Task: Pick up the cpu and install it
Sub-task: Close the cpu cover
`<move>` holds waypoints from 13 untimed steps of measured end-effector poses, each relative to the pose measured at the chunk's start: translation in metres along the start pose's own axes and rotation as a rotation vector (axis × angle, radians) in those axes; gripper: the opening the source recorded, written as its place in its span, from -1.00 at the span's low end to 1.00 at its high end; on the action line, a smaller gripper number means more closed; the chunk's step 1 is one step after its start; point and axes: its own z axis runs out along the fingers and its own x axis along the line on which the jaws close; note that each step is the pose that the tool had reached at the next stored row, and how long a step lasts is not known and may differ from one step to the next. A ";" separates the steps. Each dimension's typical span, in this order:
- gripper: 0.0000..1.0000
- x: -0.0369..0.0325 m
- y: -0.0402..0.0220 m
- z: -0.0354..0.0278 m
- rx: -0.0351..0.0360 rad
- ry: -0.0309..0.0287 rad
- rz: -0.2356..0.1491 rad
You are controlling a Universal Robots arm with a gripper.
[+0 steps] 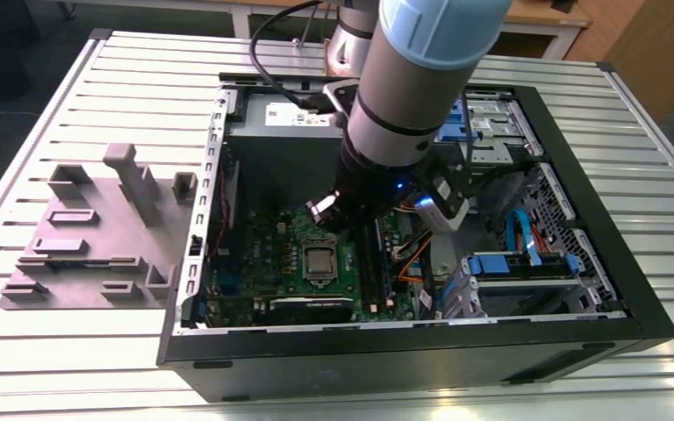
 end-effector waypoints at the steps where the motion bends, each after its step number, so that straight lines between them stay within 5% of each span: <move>1: -0.80 -0.0002 0.0005 0.0000 0.0001 0.0001 0.000; 13: -0.80 -0.0013 0.0028 0.0002 0.0001 0.0001 0.000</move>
